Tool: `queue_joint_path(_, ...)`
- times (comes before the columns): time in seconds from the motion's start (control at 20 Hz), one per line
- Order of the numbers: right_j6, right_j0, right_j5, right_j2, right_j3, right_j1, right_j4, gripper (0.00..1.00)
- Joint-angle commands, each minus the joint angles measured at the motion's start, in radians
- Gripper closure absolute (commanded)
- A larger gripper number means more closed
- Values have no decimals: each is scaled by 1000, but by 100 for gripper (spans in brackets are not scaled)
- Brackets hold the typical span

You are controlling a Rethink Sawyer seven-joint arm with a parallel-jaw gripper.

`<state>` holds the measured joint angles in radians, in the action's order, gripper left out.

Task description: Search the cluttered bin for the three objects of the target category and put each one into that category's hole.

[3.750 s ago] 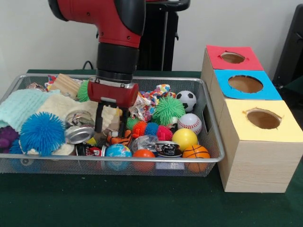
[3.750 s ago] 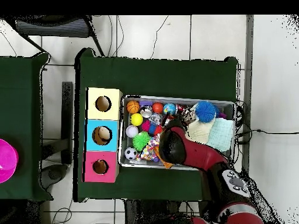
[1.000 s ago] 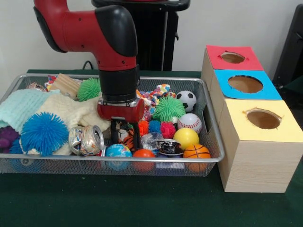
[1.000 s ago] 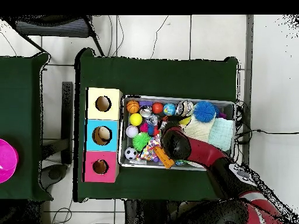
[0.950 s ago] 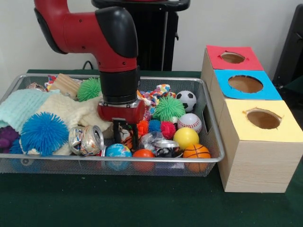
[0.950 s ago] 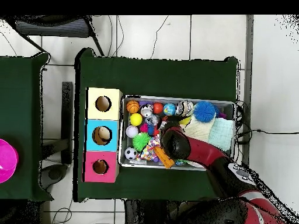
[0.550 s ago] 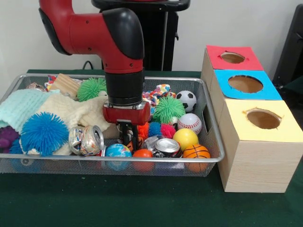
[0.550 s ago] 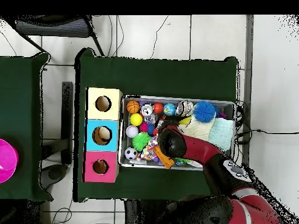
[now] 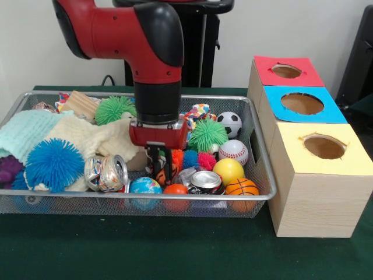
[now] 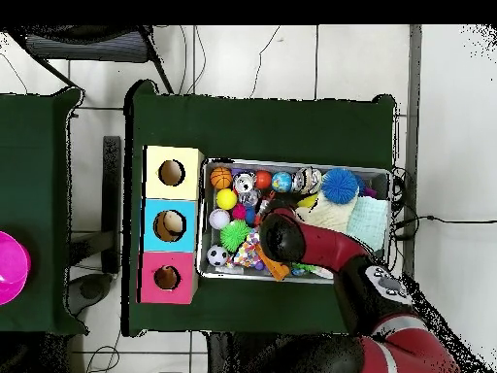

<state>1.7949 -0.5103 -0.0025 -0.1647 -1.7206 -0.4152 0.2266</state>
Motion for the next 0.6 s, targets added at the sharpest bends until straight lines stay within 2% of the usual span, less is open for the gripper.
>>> queue_joint_path(0.05,49,-60,179,-107,-147,-188,16,100)
queue_joint_path(0.25,92,-78,192,-138,-253,-294,-12,100)
queue_joint_path(0.6,175,-88,154,-179,-385,-405,-60,100)
